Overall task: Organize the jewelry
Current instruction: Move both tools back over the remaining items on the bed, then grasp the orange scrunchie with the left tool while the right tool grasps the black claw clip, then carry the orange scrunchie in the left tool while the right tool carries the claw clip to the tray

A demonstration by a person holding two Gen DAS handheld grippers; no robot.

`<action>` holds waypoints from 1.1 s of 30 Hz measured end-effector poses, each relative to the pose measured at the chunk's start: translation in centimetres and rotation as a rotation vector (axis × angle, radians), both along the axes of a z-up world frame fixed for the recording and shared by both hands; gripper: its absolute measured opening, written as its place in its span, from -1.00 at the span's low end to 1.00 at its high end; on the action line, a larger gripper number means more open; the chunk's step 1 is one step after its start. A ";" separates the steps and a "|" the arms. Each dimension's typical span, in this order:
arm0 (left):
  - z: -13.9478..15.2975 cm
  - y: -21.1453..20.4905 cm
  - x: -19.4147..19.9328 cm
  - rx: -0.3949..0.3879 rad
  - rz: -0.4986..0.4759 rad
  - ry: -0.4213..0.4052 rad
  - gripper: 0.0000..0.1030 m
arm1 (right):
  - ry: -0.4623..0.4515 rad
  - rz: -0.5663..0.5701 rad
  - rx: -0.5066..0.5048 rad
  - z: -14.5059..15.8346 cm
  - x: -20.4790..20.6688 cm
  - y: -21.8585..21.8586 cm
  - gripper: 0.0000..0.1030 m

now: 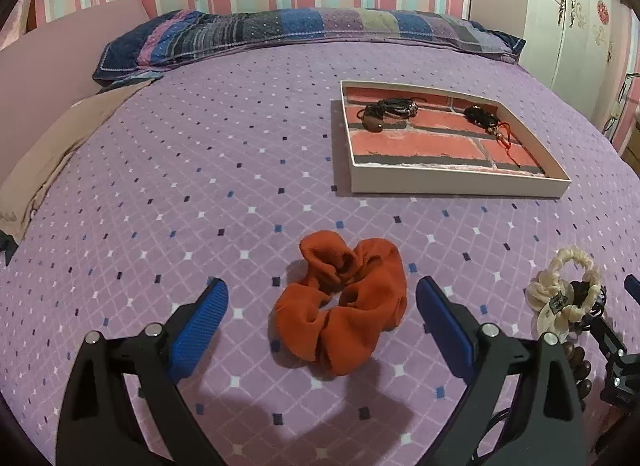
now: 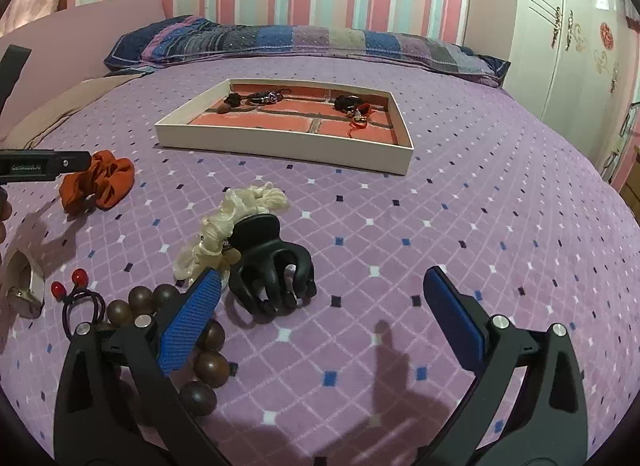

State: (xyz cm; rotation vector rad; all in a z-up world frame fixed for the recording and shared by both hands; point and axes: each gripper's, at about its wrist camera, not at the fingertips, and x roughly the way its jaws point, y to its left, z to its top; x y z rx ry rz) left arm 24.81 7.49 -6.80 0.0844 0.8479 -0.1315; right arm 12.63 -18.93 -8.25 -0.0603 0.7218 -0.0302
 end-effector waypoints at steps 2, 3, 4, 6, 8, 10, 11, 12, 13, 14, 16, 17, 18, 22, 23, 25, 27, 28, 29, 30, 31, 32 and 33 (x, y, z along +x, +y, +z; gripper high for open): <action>-0.2 0.0 0.1 0.000 -0.006 0.003 0.80 | 0.003 -0.001 -0.001 -0.1 0.1 0.2 0.91; -0.4 -0.1 0.1 0.002 -0.011 0.003 0.80 | 0.003 0.001 -0.001 -0.2 0.1 0.4 0.90; -0.5 -0.1 0.2 0.002 -0.017 0.007 0.80 | 0.003 0.004 -0.001 -0.2 0.1 0.5 0.86; -0.8 -0.3 0.3 -0.002 -0.025 0.013 0.80 | 0.001 0.010 -0.008 -0.3 0.2 0.8 0.79; -1.0 -0.5 0.3 0.000 -0.035 0.018 0.79 | 0.006 0.017 -0.007 -0.4 0.3 0.9 0.64; -1.2 -0.8 0.2 0.015 -0.043 0.014 0.79 | 0.017 0.024 0.008 -0.6 0.5 0.9 0.52; -1.2 -1.0 0.2 0.026 -0.044 0.012 0.78 | 0.020 0.027 0.017 -0.7 0.5 0.8 0.49; -1.3 -1.1 0.2 0.029 -0.047 0.012 0.76 | 0.021 0.030 0.027 -0.7 0.6 0.8 0.47; -1.3 -1.1 0.3 0.029 -0.049 0.014 0.61 | 0.021 0.035 0.030 -0.8 0.6 0.8 0.39; -1.4 -1.1 0.3 0.026 -0.054 0.020 0.45 | 0.021 0.043 0.034 -0.8 0.6 0.9 0.36; -1.7 -1.1 0.4 0.023 -0.061 0.039 0.29 | 0.019 0.059 0.038 -0.7 0.5 1.0 0.16; -1.8 -1.2 0.5 0.027 -0.063 0.044 0.22 | 0.019 0.065 0.037 -0.7 0.5 1.1 0.04; -2.0 -1.3 0.5 0.034 -0.066 0.049 0.21 | 0.017 0.075 0.041 -0.7 0.5 1.1 -0.02; -2.0 -1.6 0.4 0.048 -0.073 0.048 -0.23 | 0.010 0.082 0.050 -0.4 0.4 1.2 -0.09; -1.9 -1.6 0.4 0.043 -0.077 0.048 -0.31 | 0.007 0.080 0.052 -0.3 0.4 1.1 -0.09; -1.8 -1.5 0.3 0.036 -0.079 0.047 -0.40 | 0.001 0.064 0.037 -0.1 0.5 0.8 -0.09; -1.7 -1.5 0.3 0.030 -0.076 0.047 -0.50 | 0.002 0.047 0.038 0.1 0.6 0.2 -0.09; -1.7 -1.5 0.3 0.029 -0.073 0.045 -0.53 | 0.005 0.038 0.044 0.1 0.7 -0.2 -0.09; -1.6 -1.5 0.3 0.030 -0.069 0.042 -0.57 | 0.008 0.027 0.053 0.2 0.9 -0.6 -0.09; -1.5 -1.5 0.3 0.029 -0.066 0.039 -0.58 | 0.009 0.019 0.058 0.2 0.9 -0.9 -0.09; -1.4 -1.5 0.2 0.028 -0.064 0.035 -0.59 | 0.009 0.011 0.063 0.3 0.9 -1.3 -0.09; -1.3 -1.5 0.1 0.030 -0.062 0.029 -0.62 | 0.008 0.005 0.066 0.4 0.9 -1.6 -0.09; -1.1 -1.5 0.1 0.030 -0.062 0.025 -0.66 | 0.005 -0.002 0.070 0.5 1.0 -1.9 -0.09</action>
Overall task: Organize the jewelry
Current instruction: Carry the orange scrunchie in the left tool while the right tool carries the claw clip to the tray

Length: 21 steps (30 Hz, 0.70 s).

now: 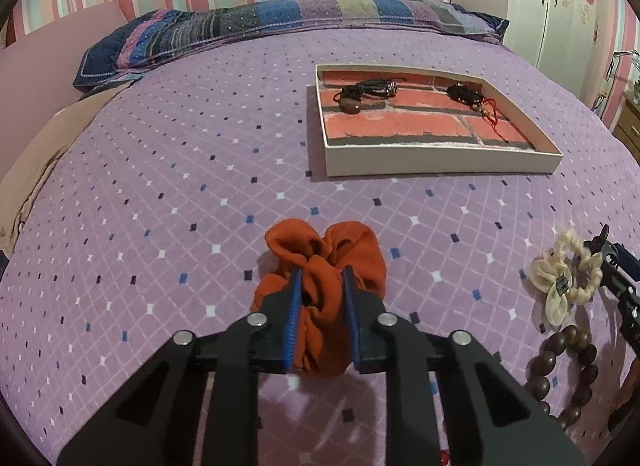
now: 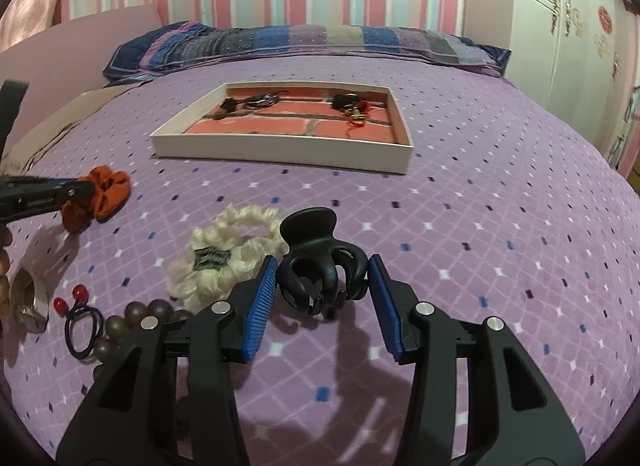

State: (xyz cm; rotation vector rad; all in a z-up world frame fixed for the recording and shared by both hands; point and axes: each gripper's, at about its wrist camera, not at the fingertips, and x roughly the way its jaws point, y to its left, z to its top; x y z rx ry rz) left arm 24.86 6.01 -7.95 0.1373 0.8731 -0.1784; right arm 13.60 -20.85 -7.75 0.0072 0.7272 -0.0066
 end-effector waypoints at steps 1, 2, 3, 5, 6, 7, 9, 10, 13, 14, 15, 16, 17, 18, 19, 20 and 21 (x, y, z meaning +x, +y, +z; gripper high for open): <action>0.1 0.0 -0.1 0.000 0.003 -0.005 -0.67 | -0.001 -0.005 0.002 0.1 0.0 -0.3 -0.09; 0.3 0.0 -0.2 -0.002 0.006 -0.010 -0.67 | -0.002 -0.010 0.004 0.1 0.0 -0.5 -0.09; 0.4 0.0 -0.2 -0.003 0.008 -0.014 -0.68 | -0.002 -0.017 0.008 0.2 0.1 -0.8 -0.09; 0.6 -0.1 -0.3 -0.002 0.009 -0.019 -0.70 | -0.001 -0.022 0.017 0.2 0.1 -1.2 -0.09; 0.6 -0.1 -0.4 -0.002 0.011 -0.021 -0.71 | -0.001 -0.024 0.020 0.3 0.1 -1.3 -0.09; 0.6 -0.2 -0.4 0.000 0.014 -0.023 -0.72 | -0.002 -0.025 0.020 0.3 0.2 -1.4 -0.09; 0.7 -0.1 -0.4 -0.003 0.022 -0.024 -0.73 | -0.004 -0.024 0.018 0.4 0.3 -1.6 -0.09; 0.7 -0.1 -0.3 -0.006 0.027 -0.024 -0.73 | -0.006 -0.023 0.016 0.5 0.4 -1.6 -0.09; 1.2 0.0 -0.4 -0.018 0.039 -0.031 -0.74 | -0.016 -0.015 0.004 1.0 0.8 -1.5 -0.09; 1.4 0.0 -0.5 -0.020 0.043 -0.035 -0.75 | -0.020 -0.013 0.001 1.2 0.9 -1.5 -0.09; 1.6 0.0 -0.5 -0.019 0.048 -0.040 -0.75 | -0.023 -0.012 -0.002 1.4 1.0 -1.6 -0.09; 1.8 -0.1 -0.5 -0.021 0.053 -0.043 -0.75 | -0.025 -0.011 -0.004 1.5 1.1 -1.7 -0.09; 2.0 -0.1 -0.5 -0.023 0.057 -0.043 -0.75 | -0.026 -0.011 -0.005 1.7 1.2 -1.8 -0.09; 2.2 -0.3 -0.4 -0.023 0.066 -0.044 -0.75 | -0.028 -0.011 -0.004 1.8 1.4 -1.9 -0.09; 2.4 -0.4 -0.4 -0.021 0.071 -0.045 -0.75 | -0.029 -0.012 -0.002 2.0 1.6 -2.0 -0.09; 2.6 -0.5 -0.4 -0.021 0.077 -0.046 -0.75 | -0.031 -0.014 0.000 2.1 1.8 -2.1 -0.09; 2.9 -0.7 -0.3 -0.025 0.078 -0.046 -0.75 | -0.036 -0.015 0.003 2.4 2.1 -2.3 -0.09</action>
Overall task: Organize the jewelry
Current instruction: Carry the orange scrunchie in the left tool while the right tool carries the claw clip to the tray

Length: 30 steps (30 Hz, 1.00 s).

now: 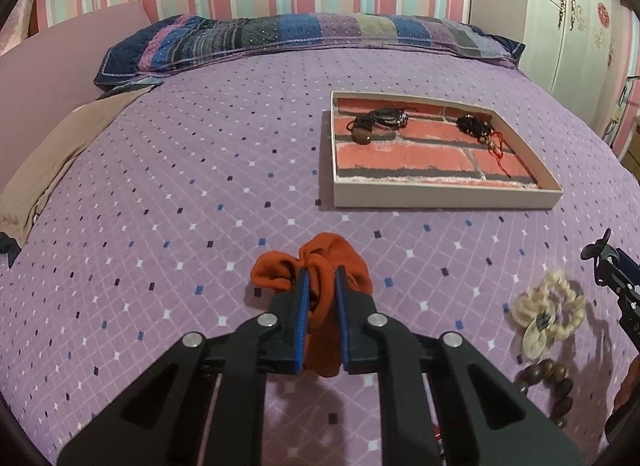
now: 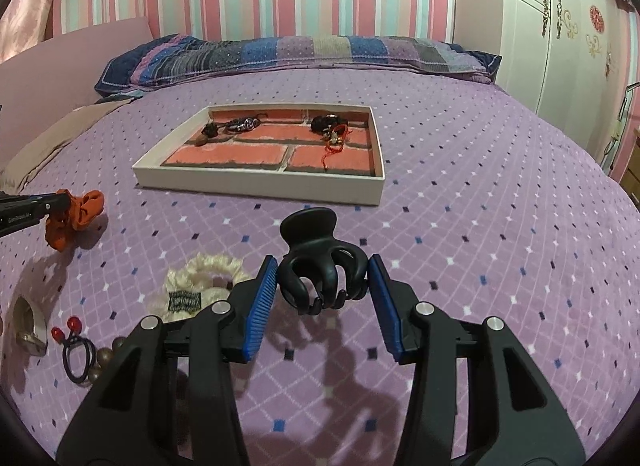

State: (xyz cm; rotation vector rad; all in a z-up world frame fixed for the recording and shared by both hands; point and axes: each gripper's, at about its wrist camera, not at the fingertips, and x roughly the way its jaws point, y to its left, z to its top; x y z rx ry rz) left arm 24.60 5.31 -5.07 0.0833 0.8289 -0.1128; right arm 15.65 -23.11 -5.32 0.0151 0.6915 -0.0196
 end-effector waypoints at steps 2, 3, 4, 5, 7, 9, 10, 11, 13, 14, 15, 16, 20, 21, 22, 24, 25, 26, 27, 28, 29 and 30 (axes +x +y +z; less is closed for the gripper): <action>0.5 -0.4 0.2 -0.007 0.002 -0.003 -0.75 | -0.011 0.002 -0.001 0.6 0.5 -0.1 -0.09; 0.9 -0.7 0.4 -0.014 -0.001 -0.005 -0.75 | -0.019 0.003 -0.003 1.0 0.9 -0.1 -0.09; 1.2 -1.1 0.6 -0.016 -0.004 -0.008 -0.75 | -0.025 0.005 -0.004 1.4 1.4 -0.1 -0.09; 1.5 -1.4 0.7 -0.013 -0.007 -0.014 -0.75 | -0.030 0.006 -0.004 1.7 1.9 -0.1 -0.09; 2.1 -2.3 1.3 -0.012 -0.014 -0.022 -0.75 | -0.034 0.010 0.000 2.3 3.1 -0.2 -0.09; 2.8 -3.2 2.1 -0.028 -0.019 -0.027 -0.75 | -0.041 0.011 0.004 2.9 4.5 -0.3 -0.09; 3.0 -3.4 2.5 -0.037 -0.018 -0.028 -0.75 | -0.044 0.010 0.004 3.1 4.9 -0.4 -0.09; 3.2 -3.7 2.9 -0.048 -0.020 -0.027 -0.75 | -0.048 0.010 0.002 3.3 5.5 -0.5 -0.09; 3.6 -4.4 4.1 -0.070 -0.025 -0.024 -0.75 | -0.051 0.012 0.000 3.7 6.8 -0.6 -0.09; 3.8 -4.7 4.6 -0.071 -0.028 -0.024 -0.75 | -0.052 0.014 -0.001 3.9 7.4 -0.7 -0.09; 4.0 -5.2 5.2 -0.066 -0.029 -0.026 -0.75 | -0.052 0.015 -0.005 4.0 8.2 -0.7 -0.09; 4.1 -5.6 5.8 -0.061 -0.025 -0.027 -0.75 | -0.052 0.015 -0.008 4.1 8.8 -0.7 -0.09; 4.3 -6.8 8.3 -0.067 -0.023 -0.015 -0.75 | -0.036 0.012 -0.011 4.1 11.8 -0.8 -0.09; 4.4 -7.1 9.0 -0.067 -0.022 -0.019 -0.75 | -0.034 0.009 -0.012 4.0 12.4 -0.9 -0.09; 4.4 -7.3 9.5 -0.068 -0.021 -0.022 -0.75 | -0.032 0.006 -0.014 3.9 13.0 -0.9 -0.09; 4.4 -7.8 10.8 -0.074 -0.023 -0.019 -0.75 | -0.028 0.001 -0.016 3.7 14.2 -1.0 -0.09; 4.3 -8.0 11.5 -0.079 -0.025 -0.016 -0.75 | -0.026 -0.001 -0.015 3.6 14.8 -1.0 -0.09; 4.1 -8.2 12.2 -0.083 -0.029 -0.009 -0.75 | -0.025 -0.004 -0.013 3.5 15.2 -1.1 -0.09; 3.9 -8.5 12.8 -0.081 -0.031 -0.004 -0.75 | -0.022 -0.008 -0.010 3.3 15.9 -1.2 -0.09; 3.6 -8.8 13.5 -0.076 -0.034 0.002 -0.75 | -0.019 -0.011 -0.008 3.1 16.4 -1.2 -0.09; 3.4 -9.1 13.9 -0.068 -0.037 0.006 -0.75 | -0.013 -0.015 -0.008 2.9 17.1 -1.3 -0.09; 3.0 -9.6 14.6 -0.052 -0.042 0.008 -0.75 | -0.011 -0.018 -0.006 2.7 17.5 -1.4 -0.09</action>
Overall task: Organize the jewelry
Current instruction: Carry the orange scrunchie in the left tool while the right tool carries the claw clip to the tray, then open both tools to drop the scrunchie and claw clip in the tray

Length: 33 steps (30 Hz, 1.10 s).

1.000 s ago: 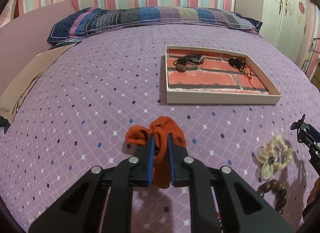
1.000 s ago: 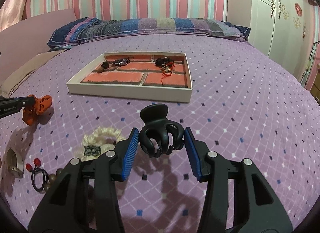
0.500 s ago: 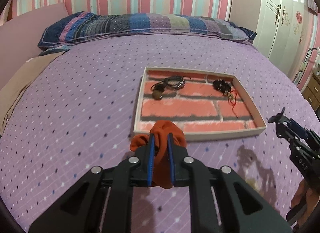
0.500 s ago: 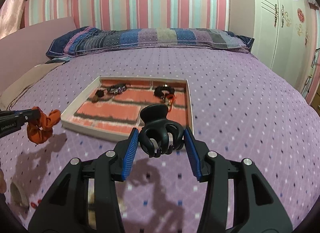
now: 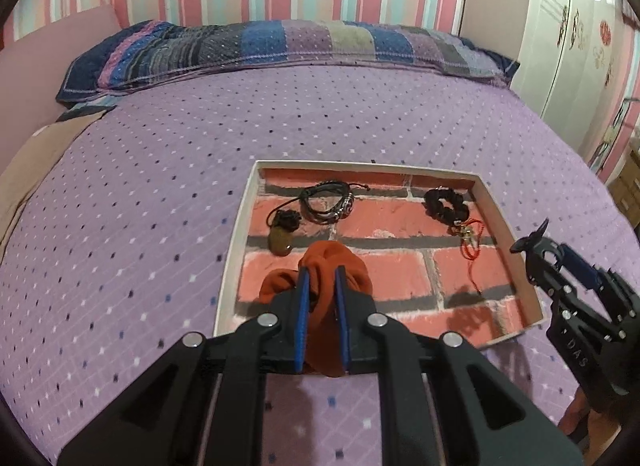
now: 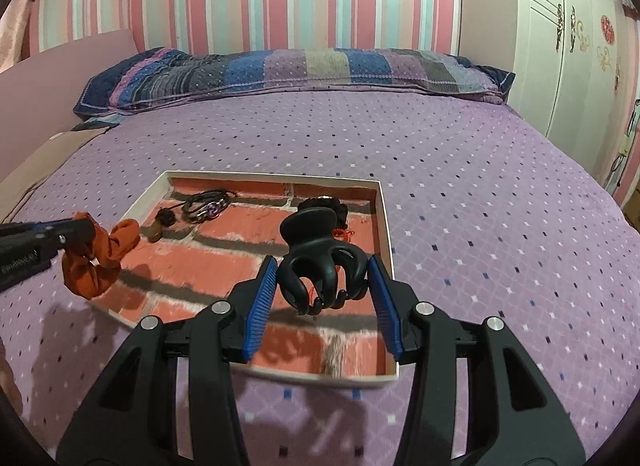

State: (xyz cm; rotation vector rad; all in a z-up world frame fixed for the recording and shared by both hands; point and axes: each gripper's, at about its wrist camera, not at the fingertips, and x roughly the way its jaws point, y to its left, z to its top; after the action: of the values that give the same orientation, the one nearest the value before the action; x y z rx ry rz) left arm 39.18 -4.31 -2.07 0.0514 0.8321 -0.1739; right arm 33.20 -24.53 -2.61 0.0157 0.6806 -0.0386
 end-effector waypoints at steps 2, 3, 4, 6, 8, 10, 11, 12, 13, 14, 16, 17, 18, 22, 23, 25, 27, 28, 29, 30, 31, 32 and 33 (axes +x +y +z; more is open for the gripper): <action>-0.6 -0.7 1.0 0.019 -0.008 -0.003 -0.75 | 0.006 -0.008 0.006 -0.4 1.2 -0.3 -0.09; -1.0 -0.9 1.6 0.022 -0.015 -0.002 -0.75 | 0.010 -0.016 0.008 -0.7 1.9 -0.5 -0.09; -1.2 -1.1 2.1 0.021 -0.020 -0.002 -0.75 | 0.013 -0.019 0.009 -0.9 2.4 -0.7 -0.09; -1.9 -1.4 3.1 0.024 -0.026 0.002 -0.75 | 0.023 -0.028 0.009 -1.6 3.5 -1.1 -0.09; -2.5 -1.6 3.9 0.022 -0.032 0.007 -0.75 | 0.027 -0.037 0.014 -2.2 4.1 -1.4 -0.09; -3.1 -1.8 4.7 0.021 -0.037 0.014 -0.75 | 0.034 -0.047 0.024 -2.9 4.8 -1.7 -0.09; -3.4 -1.8 5.0 0.021 -0.037 0.017 -0.75 | 0.037 -0.052 0.031 -3.2 5.1 -1.8 -0.09; -3.7 -1.9 5.3 0.024 -0.036 0.019 -0.75 | 0.042 -0.056 0.036 -3.5 5.5 -1.9 -0.09; -4.0 -2.1 5.7 0.030 -0.035 0.020 -0.75 | 0.045 -0.057 0.037 -3.7 5.7 -2.0 -0.09; -4.1 -2.1 5.9 0.034 -0.036 0.020 -0.75 | 0.050 -0.058 0.036 -3.9 6.1 -2.0 -0.09; -4.3 -2.4 6.6 0.051 -0.037 0.016 -0.75 | 0.055 -0.051 0.036 -4.0 6.7 -1.9 -0.09; -4.4 -2.5 6.9 0.055 -0.039 0.015 -0.75 | 0.059 -0.046 0.029 -4.1 6.9 -1.7 -0.09; -4.4 -2.6 7.2 0.058 -0.037 0.017 -0.75 | 0.064 -0.039 0.019 -4.1 7.2 -1.5 -0.09; -4.5 -2.9 8.4 0.058 -0.035 0.033 -0.75 | 0.077 -0.036 -0.002 -4.3 8.0 -1.1 -0.09; -4.5 -3.0 8.5 0.071 -0.037 0.031 -0.75 | 0.084 -0.037 -0.010 -4.4 8.3 -1.0 -0.09; -4.7 -3.4 8.9 0.108 -0.044 0.022 -0.75 | 0.094 -0.036 -0.024 -4.6 8.6 -0.8 -0.09; -5.0 -3.5 9.3 0.116 -0.046 0.027 -0.75 | 0.101 -0.038 -0.046 -4.9 8.8 -0.6 -0.09; -5.2 -3.5 9.5 0.117 -0.046 0.029 -0.75 | 0.106 -0.040 -0.049 -5.0 9.0 -0.7 -0.09; -5.4 -3.5 9.7 0.119 -0.047 0.032 -0.74 | 0.108 -0.043 -0.050 -5.2 9.0 -0.8 -0.09; -5.5 -3.5 9.8 0.121 -0.048 0.032 -0.74 | 0.110 -0.047 -0.050 -5.3 9.1 -0.9 -0.09; -5.7 -3.5 9.8 0.123 -0.049 0.032 -0.73 | 0.114 -0.049 -0.050 -5.4 9.2 -1.0 -0.09; -5.9 -3.5 9.9 0.127 -0.047 0.031 -0.70 | 0.118 -0.049 -0.049 -5.6 9.3 -1.0 -0.09; -6.2 -3.4 9.9 0.129 -0.045 0.034 -0.68 | 0.128 -0.049 -0.049 -5.9 9.4 -1.2 -0.09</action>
State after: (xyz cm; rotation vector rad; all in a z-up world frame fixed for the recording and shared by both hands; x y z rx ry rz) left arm 49.11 -7.71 -8.22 0.1893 0.8757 -0.1638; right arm 42.63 -25.69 -8.47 -0.0174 0.8075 -0.1041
